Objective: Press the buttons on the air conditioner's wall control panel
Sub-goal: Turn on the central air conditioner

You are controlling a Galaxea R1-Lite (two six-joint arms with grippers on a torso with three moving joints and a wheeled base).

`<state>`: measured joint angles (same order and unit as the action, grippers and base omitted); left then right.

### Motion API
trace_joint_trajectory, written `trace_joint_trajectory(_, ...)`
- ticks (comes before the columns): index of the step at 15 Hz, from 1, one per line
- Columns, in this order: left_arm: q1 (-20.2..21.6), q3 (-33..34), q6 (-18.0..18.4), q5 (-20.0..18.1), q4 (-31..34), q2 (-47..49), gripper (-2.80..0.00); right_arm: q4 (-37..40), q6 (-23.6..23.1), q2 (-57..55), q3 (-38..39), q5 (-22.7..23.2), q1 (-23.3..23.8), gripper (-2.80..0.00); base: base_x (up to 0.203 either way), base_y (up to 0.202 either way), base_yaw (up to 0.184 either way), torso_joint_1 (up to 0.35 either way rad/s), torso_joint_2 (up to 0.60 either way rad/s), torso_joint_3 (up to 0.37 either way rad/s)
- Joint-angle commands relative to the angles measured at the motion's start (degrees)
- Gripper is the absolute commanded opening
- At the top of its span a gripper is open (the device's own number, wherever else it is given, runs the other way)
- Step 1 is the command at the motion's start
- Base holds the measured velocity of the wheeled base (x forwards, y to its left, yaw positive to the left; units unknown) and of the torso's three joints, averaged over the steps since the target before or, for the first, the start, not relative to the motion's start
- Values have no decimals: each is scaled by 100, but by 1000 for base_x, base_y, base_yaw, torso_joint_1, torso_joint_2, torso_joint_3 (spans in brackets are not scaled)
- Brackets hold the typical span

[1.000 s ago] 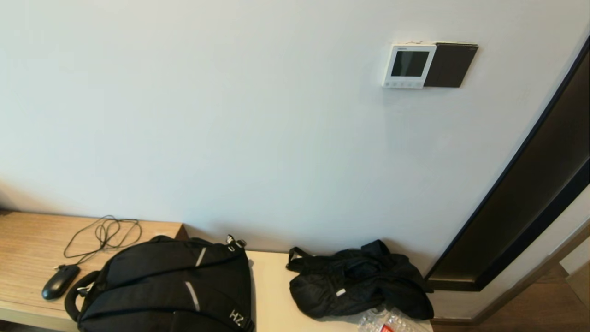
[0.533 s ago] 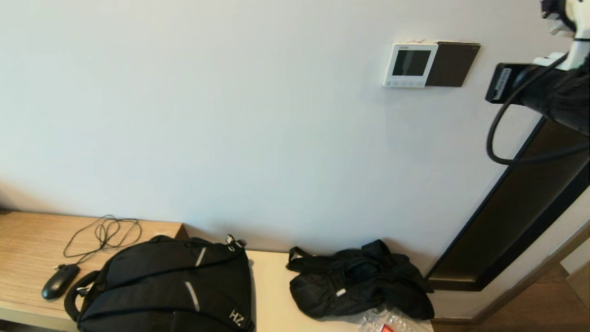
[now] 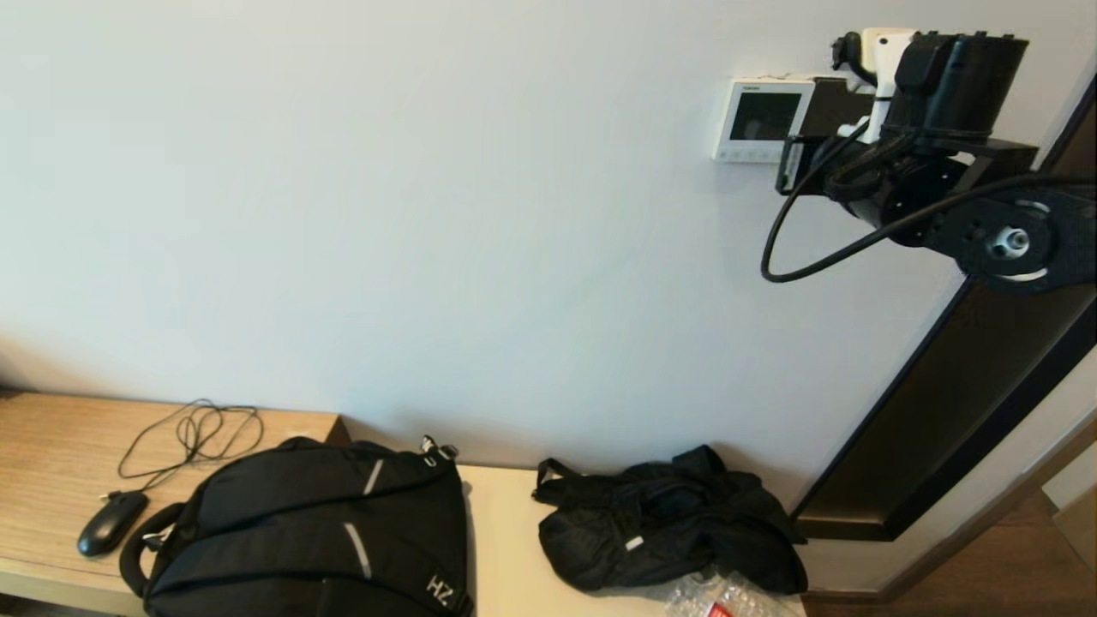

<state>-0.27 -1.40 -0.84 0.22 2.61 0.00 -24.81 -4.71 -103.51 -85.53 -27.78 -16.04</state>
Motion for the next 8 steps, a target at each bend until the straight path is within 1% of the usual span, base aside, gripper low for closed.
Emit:
trace_joint_trajectory(1, 0, 0, 4, 4, 3, -9, -280, -38, -4, -316, -152, -28, -5, -280, 0, 0, 0, 0, 0, 0)
trace_joint_trajectory(8, 0, 0, -4, 4, -5, -9, -280, -85, -23, -538, -395, -41, 66, -280, 0, 0, 0, 0, 0, 0)
